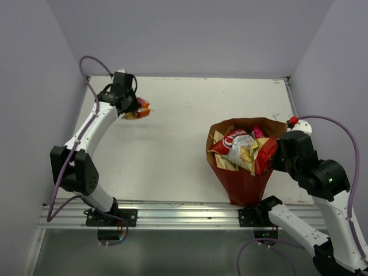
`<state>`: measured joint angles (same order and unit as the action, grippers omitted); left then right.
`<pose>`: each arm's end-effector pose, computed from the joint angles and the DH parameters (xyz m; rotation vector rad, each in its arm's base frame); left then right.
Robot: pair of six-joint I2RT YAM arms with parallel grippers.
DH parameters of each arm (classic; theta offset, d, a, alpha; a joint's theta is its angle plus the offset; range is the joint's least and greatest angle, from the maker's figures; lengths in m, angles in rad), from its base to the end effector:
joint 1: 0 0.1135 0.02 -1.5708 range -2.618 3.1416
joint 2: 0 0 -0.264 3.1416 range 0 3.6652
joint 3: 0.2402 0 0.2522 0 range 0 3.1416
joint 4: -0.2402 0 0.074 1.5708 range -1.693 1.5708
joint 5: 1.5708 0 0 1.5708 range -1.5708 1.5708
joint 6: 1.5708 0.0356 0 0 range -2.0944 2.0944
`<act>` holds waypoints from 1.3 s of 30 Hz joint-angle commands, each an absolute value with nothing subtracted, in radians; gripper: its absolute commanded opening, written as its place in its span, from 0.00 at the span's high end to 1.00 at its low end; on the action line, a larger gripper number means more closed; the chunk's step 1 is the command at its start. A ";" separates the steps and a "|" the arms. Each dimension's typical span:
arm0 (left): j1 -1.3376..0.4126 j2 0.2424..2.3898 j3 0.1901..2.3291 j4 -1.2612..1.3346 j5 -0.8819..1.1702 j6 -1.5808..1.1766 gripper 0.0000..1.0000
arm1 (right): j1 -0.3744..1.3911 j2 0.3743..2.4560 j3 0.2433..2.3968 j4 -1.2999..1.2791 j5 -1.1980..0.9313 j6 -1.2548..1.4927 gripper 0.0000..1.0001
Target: Place the snacks into the paper bag
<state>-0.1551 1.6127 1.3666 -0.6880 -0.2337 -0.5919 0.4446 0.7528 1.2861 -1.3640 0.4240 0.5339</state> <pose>0.3449 -0.0456 0.2884 -0.6278 2.3881 -0.0270 0.0781 0.0210 0.3916 0.2947 2.2903 -0.0177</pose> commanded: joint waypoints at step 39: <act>-1.230 1.831 2.289 -0.764 -0.366 -0.431 0.00 | 0.446 0.719 1.270 -1.493 0.400 0.543 1.00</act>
<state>-1.2213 2.0296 2.2639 -0.7567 -0.1623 -0.4519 0.4438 0.7181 1.2778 -1.3762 0.4316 0.5415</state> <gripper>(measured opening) 0.996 0.011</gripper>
